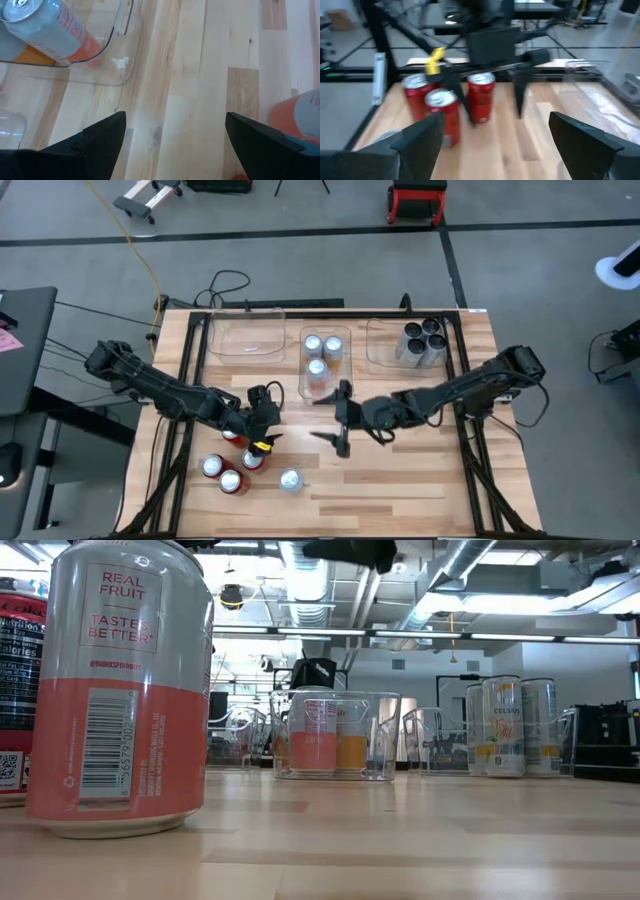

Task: Sort soda cans
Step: Put the orange and white soda can in the middle transparent bin

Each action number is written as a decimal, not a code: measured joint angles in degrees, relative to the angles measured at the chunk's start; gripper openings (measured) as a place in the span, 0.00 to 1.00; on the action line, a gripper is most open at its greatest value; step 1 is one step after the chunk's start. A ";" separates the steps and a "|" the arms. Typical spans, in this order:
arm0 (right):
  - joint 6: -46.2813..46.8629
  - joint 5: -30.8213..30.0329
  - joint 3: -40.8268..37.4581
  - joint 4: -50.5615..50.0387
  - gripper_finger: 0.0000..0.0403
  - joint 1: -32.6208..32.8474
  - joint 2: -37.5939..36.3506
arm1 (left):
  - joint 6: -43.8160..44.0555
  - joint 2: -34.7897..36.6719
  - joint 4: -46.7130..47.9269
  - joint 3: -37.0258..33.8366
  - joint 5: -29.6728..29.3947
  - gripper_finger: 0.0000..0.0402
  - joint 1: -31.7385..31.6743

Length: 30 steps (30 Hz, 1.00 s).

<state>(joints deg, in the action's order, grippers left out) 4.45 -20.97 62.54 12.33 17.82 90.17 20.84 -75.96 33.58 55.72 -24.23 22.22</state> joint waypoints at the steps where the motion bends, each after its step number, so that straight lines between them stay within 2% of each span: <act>1: 0.02 0.00 0.00 -0.11 0.93 0.95 0.16 | 0.00 0.00 -0.04 0.00 0.00 0.84 0.00; 10: 1.17 0.09 -0.16 0.20 0.93 7.12 4.23 | -6.23 -0.04 -3.46 0.00 6.11 0.84 0.53; 15: 2.11 1.39 -0.02 1.92 0.93 8.18 7.48 | -7.17 -0.04 -4.44 0.00 6.66 0.84 1.06; 19: 4.90 1.51 -0.04 2.64 0.93 8.49 10.67 | -9.24 -0.04 -4.98 0.00 12.28 0.84 1.63; 22: 5.20 1.93 -0.04 4.16 0.93 8.65 12.62 | -10.51 -0.04 -6.31 0.02 13.64 0.84 2.57; 24: 5.18 3.44 -0.04 4.89 0.93 8.86 13.32 | -10.56 -0.04 -7.04 0.00 13.68 0.84 3.19; 30: 5.20 14.23 0.04 10.76 0.93 8.30 15.11 | -8.69 -0.15 -7.93 0.02 17.26 0.84 4.71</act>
<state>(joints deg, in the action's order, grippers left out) 9.65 -6.74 62.58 23.10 26.12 105.28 12.16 -76.12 25.65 55.75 -6.96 26.93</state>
